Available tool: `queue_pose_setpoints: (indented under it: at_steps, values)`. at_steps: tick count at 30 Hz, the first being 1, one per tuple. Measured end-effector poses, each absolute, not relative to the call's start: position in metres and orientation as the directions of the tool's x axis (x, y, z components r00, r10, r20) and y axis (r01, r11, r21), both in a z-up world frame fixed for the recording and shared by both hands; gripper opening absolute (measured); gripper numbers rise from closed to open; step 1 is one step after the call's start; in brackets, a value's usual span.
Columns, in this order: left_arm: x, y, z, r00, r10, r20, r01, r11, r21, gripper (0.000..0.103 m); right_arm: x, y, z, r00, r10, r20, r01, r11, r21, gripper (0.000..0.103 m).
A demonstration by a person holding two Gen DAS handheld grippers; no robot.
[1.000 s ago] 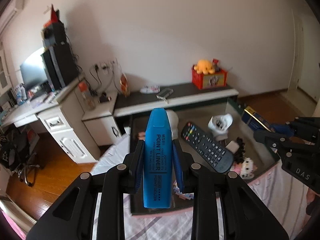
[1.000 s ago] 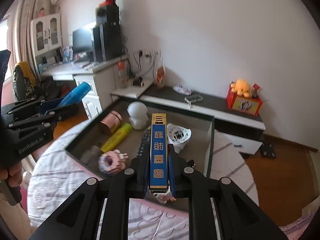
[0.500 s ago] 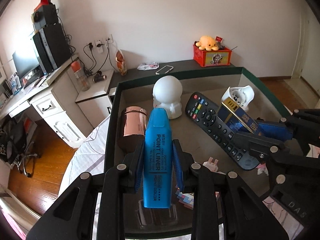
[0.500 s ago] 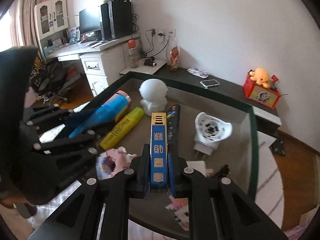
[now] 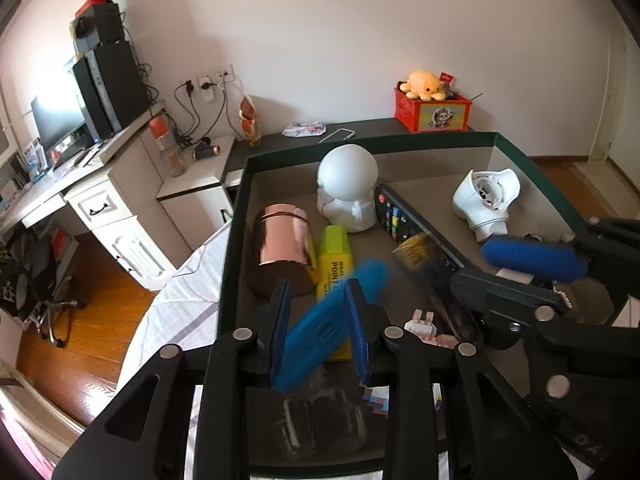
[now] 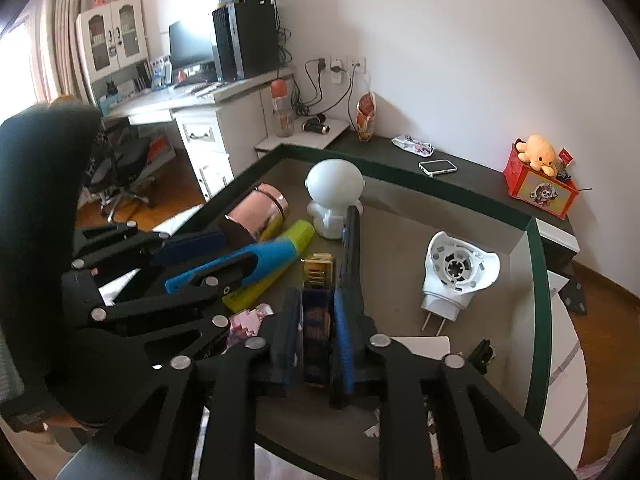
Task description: Organize rigid objects
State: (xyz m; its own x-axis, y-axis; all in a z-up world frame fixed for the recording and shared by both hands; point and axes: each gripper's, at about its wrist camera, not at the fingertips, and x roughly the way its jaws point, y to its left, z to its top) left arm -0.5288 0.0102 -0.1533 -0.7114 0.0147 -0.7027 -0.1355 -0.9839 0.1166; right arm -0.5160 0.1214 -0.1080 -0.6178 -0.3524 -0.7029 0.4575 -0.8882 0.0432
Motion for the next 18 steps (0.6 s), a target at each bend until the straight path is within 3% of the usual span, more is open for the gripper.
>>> queue_pose_setpoints:
  at_steps: [10,13,16,18]
  values:
    - [-0.498,-0.007,-0.128,-0.764,-0.017,-0.645,-0.070,-0.992,0.109,0.093,-0.498,0.130,-0.087,-0.664,-0.346,-0.663,0.426,-0.904,0.046,0.059]
    - [-0.486,-0.013,-0.117,-0.781,-0.015,-0.624,-0.051,-0.995,0.087,0.102,-0.487,0.135,-0.079,-0.691,-0.332,-0.642,0.404,-0.914,0.038,0.082]
    - [-0.472,-0.014,-0.108,-0.789,0.006,-0.614,-0.064,-0.995,0.073,0.102,-0.475,0.140,-0.071,-0.699,-0.338,-0.630,0.398,-0.916,0.049,0.083]
    - [-0.462,-0.013,-0.102,-0.798,0.011,-0.602,-0.066,-0.995,0.069,0.102,-0.468,0.142,-0.068,-0.715,-0.306,-0.628,0.376,-0.926,0.024,0.096]
